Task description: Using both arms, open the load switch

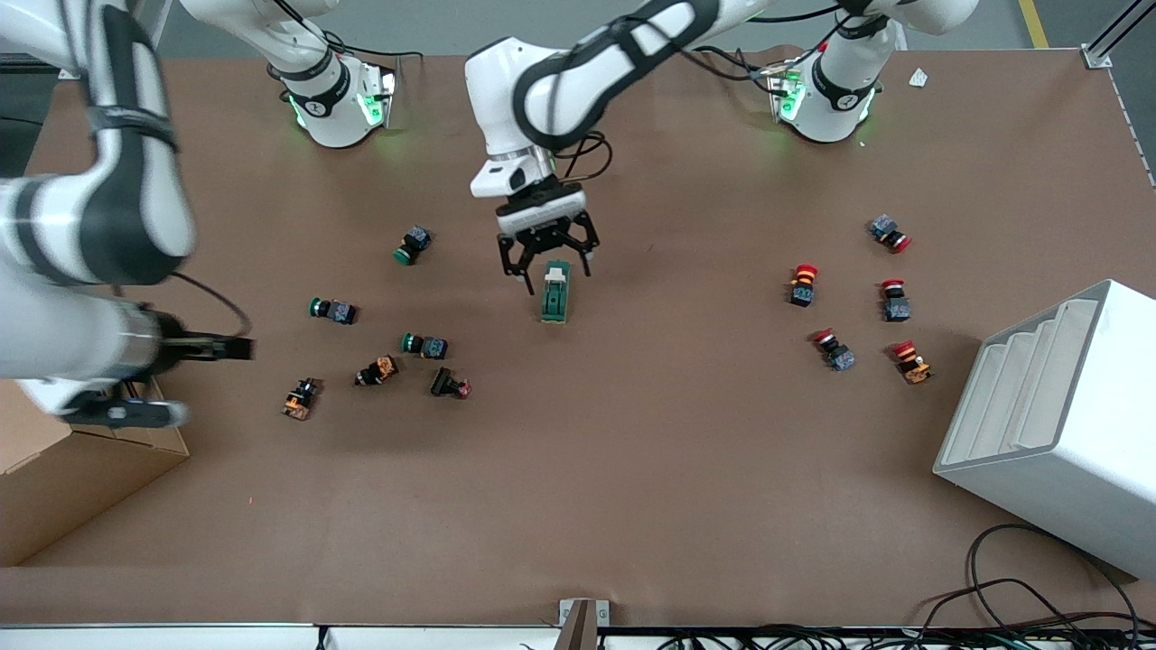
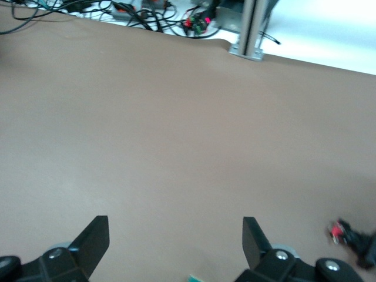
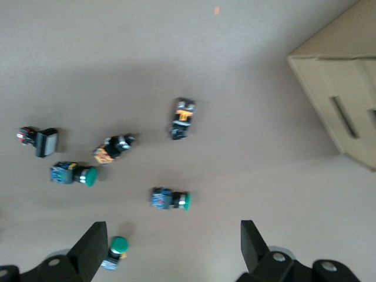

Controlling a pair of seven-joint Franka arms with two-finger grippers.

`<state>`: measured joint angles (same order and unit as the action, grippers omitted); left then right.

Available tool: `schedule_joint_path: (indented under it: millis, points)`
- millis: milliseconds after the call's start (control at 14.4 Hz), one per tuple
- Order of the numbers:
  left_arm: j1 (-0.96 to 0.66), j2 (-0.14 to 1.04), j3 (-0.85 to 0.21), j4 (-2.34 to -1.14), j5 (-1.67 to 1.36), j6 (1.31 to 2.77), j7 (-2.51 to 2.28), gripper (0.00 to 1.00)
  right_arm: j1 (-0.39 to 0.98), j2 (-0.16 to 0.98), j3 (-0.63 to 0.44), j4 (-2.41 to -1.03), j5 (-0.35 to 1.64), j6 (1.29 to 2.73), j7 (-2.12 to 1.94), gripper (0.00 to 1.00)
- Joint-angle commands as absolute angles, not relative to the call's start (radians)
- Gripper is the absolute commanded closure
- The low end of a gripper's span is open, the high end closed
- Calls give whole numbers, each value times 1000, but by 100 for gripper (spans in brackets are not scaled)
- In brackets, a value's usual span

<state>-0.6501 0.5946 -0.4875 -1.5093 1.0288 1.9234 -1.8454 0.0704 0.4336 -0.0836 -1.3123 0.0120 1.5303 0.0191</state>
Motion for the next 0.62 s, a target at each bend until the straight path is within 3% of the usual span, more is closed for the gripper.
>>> schedule_joint_path:
  millis: [0, 347, 556]
  points:
    - [-522, 468, -489, -1531, 855, 1927, -1647, 0, -10, 413, -58, -1281, 8, 1526, -43, 0]
    - [-271, 342, -492, -1499, 617, 1918, -1320, 0, -37, 411, -55, -1243, 0, 1487, -43, 0]
    - [-117, 304, -492, -1441, 522, 1827, -1082, 0, -28, 413, -49, -1207, -3, 1410, -31, 0]
